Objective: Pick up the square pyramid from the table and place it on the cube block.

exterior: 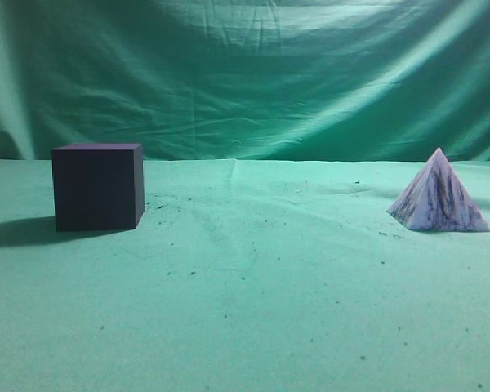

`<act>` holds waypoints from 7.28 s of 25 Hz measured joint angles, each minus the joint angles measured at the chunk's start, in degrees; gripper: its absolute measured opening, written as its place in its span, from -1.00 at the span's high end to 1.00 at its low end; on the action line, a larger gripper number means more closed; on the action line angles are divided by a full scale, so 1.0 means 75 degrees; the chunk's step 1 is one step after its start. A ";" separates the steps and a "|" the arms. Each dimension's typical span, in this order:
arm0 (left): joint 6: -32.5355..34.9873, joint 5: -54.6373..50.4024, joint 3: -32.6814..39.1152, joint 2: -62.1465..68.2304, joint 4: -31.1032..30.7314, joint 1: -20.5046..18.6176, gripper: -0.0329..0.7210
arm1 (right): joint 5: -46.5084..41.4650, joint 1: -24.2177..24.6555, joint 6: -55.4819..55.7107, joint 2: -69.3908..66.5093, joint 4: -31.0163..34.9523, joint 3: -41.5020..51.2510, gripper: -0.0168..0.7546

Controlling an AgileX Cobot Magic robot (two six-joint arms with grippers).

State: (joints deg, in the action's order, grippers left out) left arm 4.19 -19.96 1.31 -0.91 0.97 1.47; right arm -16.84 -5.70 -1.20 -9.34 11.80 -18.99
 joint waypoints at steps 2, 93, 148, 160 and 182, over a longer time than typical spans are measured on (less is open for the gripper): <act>0.0000 0.0000 0.0000 0.0000 0.0000 0.0000 0.91 | -0.1032 0.0000 -0.0045 -0.0688 0.0000 -0.0543 0.80; 0.0000 0.0000 0.0000 0.0000 0.0000 0.0000 0.91 | -0.7101 -0.6384 0.0842 -1.4589 -0.2329 -1.2180 -0.02; 0.0000 0.0000 0.0000 0.0000 0.0000 0.0000 0.91 | -0.6020 -0.6384 0.0848 -0.7226 -0.0809 -0.8521 0.96; 0.0000 0.0000 0.0000 0.0000 0.0000 0.0000 0.91 | -0.4384 -0.6384 0.0611 -0.3121 -0.0982 -0.4282 0.96; 0.0000 0.0000 0.0000 0.0000 0.0000 0.0000 0.91 | -0.0906 -0.1488 0.0598 0.1108 -0.1963 0.0523 0.96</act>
State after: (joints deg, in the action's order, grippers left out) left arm 4.19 -19.96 1.31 -0.91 0.97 1.47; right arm -23.64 -16.86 3.29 -1.03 -2.92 -15.07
